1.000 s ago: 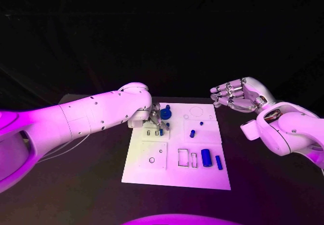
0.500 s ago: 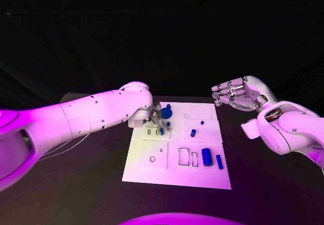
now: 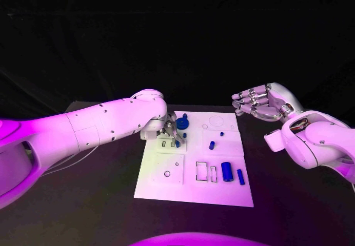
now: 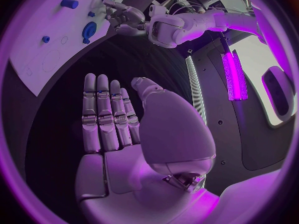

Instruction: Assemble the parts on the task board

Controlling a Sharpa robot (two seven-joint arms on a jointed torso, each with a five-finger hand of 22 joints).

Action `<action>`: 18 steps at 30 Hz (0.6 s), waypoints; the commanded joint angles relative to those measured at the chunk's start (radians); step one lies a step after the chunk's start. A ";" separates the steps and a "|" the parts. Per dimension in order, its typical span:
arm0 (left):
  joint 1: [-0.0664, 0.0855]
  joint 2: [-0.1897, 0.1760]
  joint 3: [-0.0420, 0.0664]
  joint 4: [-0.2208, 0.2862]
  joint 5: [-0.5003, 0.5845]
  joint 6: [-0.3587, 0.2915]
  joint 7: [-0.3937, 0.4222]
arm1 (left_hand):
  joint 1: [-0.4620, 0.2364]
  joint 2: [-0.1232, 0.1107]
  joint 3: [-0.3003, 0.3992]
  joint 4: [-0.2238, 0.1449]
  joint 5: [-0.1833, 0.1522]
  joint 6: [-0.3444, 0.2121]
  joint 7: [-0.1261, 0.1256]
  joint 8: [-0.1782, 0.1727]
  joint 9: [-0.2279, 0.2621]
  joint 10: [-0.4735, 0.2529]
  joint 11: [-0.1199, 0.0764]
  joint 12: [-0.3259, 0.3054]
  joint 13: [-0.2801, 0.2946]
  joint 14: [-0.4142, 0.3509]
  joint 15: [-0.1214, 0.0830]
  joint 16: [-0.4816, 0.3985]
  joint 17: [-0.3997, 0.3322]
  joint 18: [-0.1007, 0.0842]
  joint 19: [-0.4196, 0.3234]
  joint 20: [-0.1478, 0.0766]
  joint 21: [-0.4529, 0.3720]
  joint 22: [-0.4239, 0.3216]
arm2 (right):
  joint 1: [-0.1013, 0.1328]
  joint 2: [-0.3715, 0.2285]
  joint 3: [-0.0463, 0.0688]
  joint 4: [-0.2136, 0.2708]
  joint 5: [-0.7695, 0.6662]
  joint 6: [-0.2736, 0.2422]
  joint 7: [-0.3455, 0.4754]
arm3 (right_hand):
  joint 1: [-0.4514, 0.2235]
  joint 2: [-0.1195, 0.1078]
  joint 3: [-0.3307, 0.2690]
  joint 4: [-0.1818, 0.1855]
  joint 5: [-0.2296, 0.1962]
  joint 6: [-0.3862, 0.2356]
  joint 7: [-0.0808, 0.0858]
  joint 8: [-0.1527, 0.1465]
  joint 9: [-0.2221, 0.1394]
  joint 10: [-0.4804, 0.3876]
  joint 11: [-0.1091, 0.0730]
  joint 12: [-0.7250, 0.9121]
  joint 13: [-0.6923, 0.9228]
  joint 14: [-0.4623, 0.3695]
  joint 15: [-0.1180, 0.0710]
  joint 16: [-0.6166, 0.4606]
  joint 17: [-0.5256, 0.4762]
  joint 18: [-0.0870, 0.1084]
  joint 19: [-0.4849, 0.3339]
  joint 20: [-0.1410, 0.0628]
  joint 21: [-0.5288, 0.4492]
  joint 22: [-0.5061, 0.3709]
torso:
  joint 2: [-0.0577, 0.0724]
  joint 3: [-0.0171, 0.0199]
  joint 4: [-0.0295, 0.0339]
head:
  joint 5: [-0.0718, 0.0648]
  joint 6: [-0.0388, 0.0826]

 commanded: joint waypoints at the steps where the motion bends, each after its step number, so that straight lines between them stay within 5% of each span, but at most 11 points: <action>1: 0.000 0.002 0.000 0.003 0.012 0.017 -0.001 | 0.021 0.006 0.018 0.000 0.003 -0.009 0.001 0.004 0.006 -0.007 -0.003 -0.003 0.001 0.104 -0.009 0.005 0.259 -0.020 0.005 0.001 0.005 0.002 | -0.001 0.002 0.000 -0.001 -0.003 0.000 0.011 | -0.002 0.000 0.000 -0.006 0.005 -0.001 0.006 -0.006 0.000 0.001 0.007 -0.006 -0.001 0.002 0.003 -0.004 -0.001 0.004 0.008 0.002 -0.003 -0.001 | 0.000 0.0004 -0.0005 | -0.001 -0.001; 7: 0.000 0.002 0.000 -0.001 0.027 0.022 -0.001 | 0.100 0.010 0.093 -0.008 0.008 -0.020 -0.004 0.001 0.019 -0.011 -0.008 -0.008 0.002 0.105 -0.014 0.006 0.261 -0.020 0.005 -0.001 0.006 0.004 | -0.002 0.002 0.000 -0.001 -0.003 0.002 0.010 | -0.002 0.000 0.000 -0.006 0.005 -0.001 0.006 -0.006 0.000 0.001 0.007 -0.006 -0.001 0.002 0.003 -0.004 -0.001 0.004 0.008 0.002 -0.003 -0.001 | 0.001 0.0005 -0.0001 | -0.001 -0.003; 18: 0.000 0.001 0.000 -0.001 0.075 0.012 0.010 | 0.180 -0.109 0.449 -0.013 0.009 -0.035 -0.001 -0.001 0.057 -0.015 -0.008 -0.036 -0.007 0.105 -0.014 0.007 0.263 -0.021 0.006 -0.003 0.010 0.013 | -0.004 0.006 0.000 -0.009 -0.003 0.004 0.008 | -0.002 0.000 0.001 -0.006 0.007 -0.001 0.006 -0.006 0.000 0.001 0.007 -0.006 -0.001 0.001 0.003 -0.004 -0.001 0.004 0.008 0.002 -0.004 -0.001 | 0.000 0.0008 0.0000 | 0.000 -0.006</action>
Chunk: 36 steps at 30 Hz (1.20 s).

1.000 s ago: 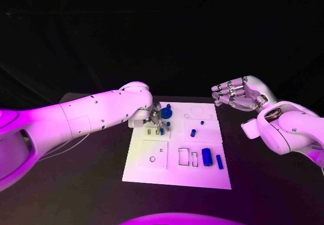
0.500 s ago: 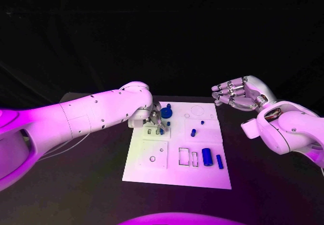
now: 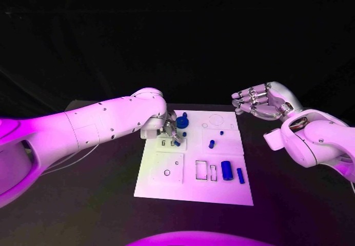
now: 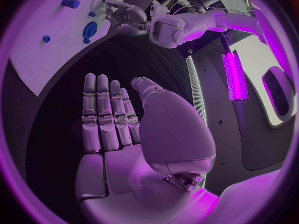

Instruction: Assemble the parts on the task board

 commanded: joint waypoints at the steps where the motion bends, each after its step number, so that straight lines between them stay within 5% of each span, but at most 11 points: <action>1: 0.000 -0.001 0.000 0.002 0.044 0.004 0.010 | 0.005 -0.029 0.111 -0.044 0.005 -0.006 -0.005 0.009 0.014 -0.002 -0.001 -0.011 -0.004 0.102 -0.002 0.006 0.263 -0.011 0.006 -0.002 0.004 0.008 | -0.002 0.002 0.000 -0.002 -0.003 0.004 0.008 | -0.002 0.000 0.001 -0.006 0.007 -0.001 0.006 -0.006 0.000 0.001 0.007 -0.006 -0.002 0.001 0.003 -0.004 -0.002 0.004 0.008 0.002 -0.004 -0.002 | 0.000 0.0001 0.0002 | 0.001 0.000; 6: 0.000 -0.012 0.000 0.006 0.062 -0.020 0.014 | -0.037 -0.085 0.251 -0.068 0.000 -0.015 -0.002 0.022 0.049 0.002 0.001 -0.019 -0.007 0.102 0.002 0.006 0.263 -0.010 0.004 0.002 0.004 0.010 | -0.002 0.003 0.000 -0.004 -0.003 0.005 0.008 | -0.002 0.000 0.001 -0.006 0.007 -0.001 0.006 -0.006 0.000 0.001 0.007 -0.006 -0.002 0.001 0.003 -0.004 -0.002 0.004 0.008 0.002 -0.004 -0.002 | 0.000 0.0008 0.0005 | 0.003 0.002; 11: 0.000 -0.031 0.002 0.017 0.102 -0.064 0.018 | -0.056 -0.099 0.299 -0.094 0.000 -0.016 -0.004 0.031 0.066 0.007 0.000 -0.019 -0.003 0.102 0.000 0.006 0.263 -0.011 0.005 0.001 0.005 0.013 | -0.003 0.003 0.000 -0.007 -0.002 0.005 0.009 | -0.002 -0.001 0.001 -0.006 0.008 -0.002 0.006 -0.006 -0.001 0.000 0.008 -0.007 -0.002 0.001 0.003 -0.004 -0.002 0.004 0.008 0.002 -0.004 -0.002 | 0.000 0.0011 0.0018 | 0.004 0.004; 20: 0.000 -0.077 0.004 0.053 0.168 -0.151 0.011 | -0.074 -0.114 0.332 -0.134 -0.002 -0.013 -0.007 0.042 0.085 0.022 -0.004 -0.009 0.011 0.102 -0.003 0.006 0.263 -0.010 0.005 0.000 0.005 0.012 | -0.004 0.002 0.000 -0.009 -0.001 0.005 0.009 | -0.003 -0.001 0.001 -0.006 0.008 -0.002 0.006 -0.007 -0.001 0.000 0.008 -0.007 -0.002 0.001 0.003 -0.004 -0.002 0.004 0.008 0.002 -0.004 -0.003 | 0.000 0.0014 0.0024 | 0.008 0.003; 36: -0.032 -0.108 -0.002 0.103 0.014 -0.301 0.008 | -0.094 -0.125 0.338 -0.143 -0.003 -0.011 -0.010 0.045 0.092 0.028 -0.005 -0.005 0.018 0.102 -0.004 0.006 0.263 -0.011 0.007 -0.001 0.006 0.016 | -0.005 0.002 0.000 -0.013 -0.001 0.004 0.009 | -0.004 -0.001 0.001 -0.006 0.009 -0.003 0.007 -0.007 -0.001 0.000 0.009 -0.008 -0.002 0.000 0.004 -0.005 -0.003 0.004 0.007 0.003 -0.005 -0.004 | -0.001 0.0005 0.0031 | 0.015 0.000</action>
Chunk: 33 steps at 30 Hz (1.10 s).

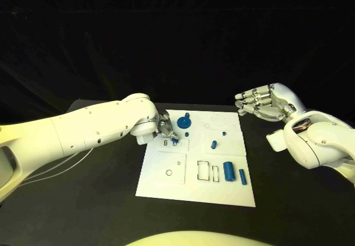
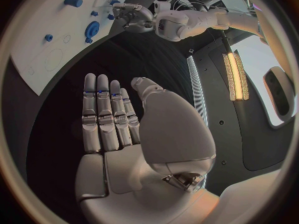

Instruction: Assemble the parts on the task board

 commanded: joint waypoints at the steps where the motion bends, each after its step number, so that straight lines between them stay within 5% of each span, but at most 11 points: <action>1: -0.005 0.000 0.000 0.010 -0.078 -0.074 0.006 | -0.008 0.002 0.106 -0.110 0.005 0.001 -0.008 0.004 -0.001 0.010 -0.001 0.006 0.003 0.102 -0.005 0.006 0.263 -0.013 0.007 -0.001 0.007 0.016 | -0.001 0.001 0.000 -0.001 -0.002 0.004 0.009 | -0.005 -0.001 0.002 -0.006 0.005 0.000 0.004 -0.003 -0.001 -0.001 0.009 -0.004 -0.001 0.000 0.004 -0.005 -0.001 0.004 0.007 0.003 -0.005 -0.001 | 0.000 -0.0002 -0.0008 | 0.003 -0.001; 33: -0.017 0.002 -0.002 0.021 -0.102 0.047 -0.010 | -0.023 -0.003 0.112 -0.113 0.004 0.008 -0.012 0.009 0.005 0.017 -0.004 0.011 0.009 0.102 -0.006 0.006 0.263 -0.014 0.010 -0.003 0.008 0.021 | -0.004 0.003 0.000 -0.003 0.007 0.008 0.009 | -0.007 -0.001 0.002 -0.005 0.006 -0.001 0.004 -0.004 -0.001 -0.001 0.009 -0.005 -0.001 -0.001 0.004 -0.005 -0.002 0.003 0.006 0.003 -0.006 -0.003 | 0.000 0.0002 -0.0013 | 0.009 -0.001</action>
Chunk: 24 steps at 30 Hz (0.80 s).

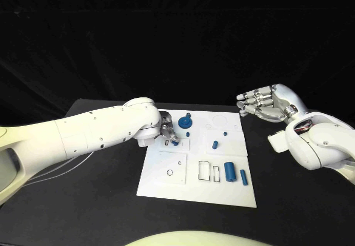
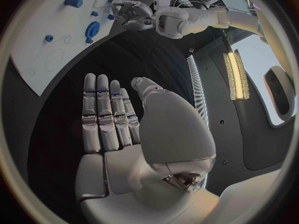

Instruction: Assemble the parts on the task board

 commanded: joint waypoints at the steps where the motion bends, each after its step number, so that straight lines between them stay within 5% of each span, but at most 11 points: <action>1: 0.000 0.002 0.000 0.001 -0.008 0.039 -0.008 | -0.001 0.009 0.082 -0.083 0.003 0.006 -0.010 0.005 0.001 0.008 0.001 0.005 0.001 0.102 -0.006 0.006 0.264 -0.014 0.007 0.001 0.005 0.021 | -0.001 0.001 0.000 0.000 0.000 0.008 0.009 | -0.007 -0.001 0.002 -0.005 0.006 -0.001 0.004 -0.004 -0.001 -0.001 0.009 -0.005 -0.001 -0.001 0.004 -0.005 -0.001 0.003 0.006 0.003 -0.006 -0.001 | 0.001 -0.0001 0.0000 | 0.001 -0.002; 24: 0.000 0.000 0.000 0.003 -0.025 0.031 -0.023 | -0.004 0.010 0.086 -0.084 0.004 0.008 -0.012 0.006 0.003 0.012 -0.001 0.008 0.004 0.102 -0.007 0.006 0.264 -0.015 0.008 0.000 0.006 0.023 | -0.002 0.001 0.000 -0.001 0.001 0.009 0.010 | -0.008 0.000 0.003 -0.005 0.007 0.000 0.004 -0.004 -0.001 -0.001 0.009 -0.005 -0.001 -0.001 0.005 -0.005 -0.002 0.003 0.006 0.003 -0.006 -0.002 | 0.001 -0.0001 0.0003 | 0.002 -0.003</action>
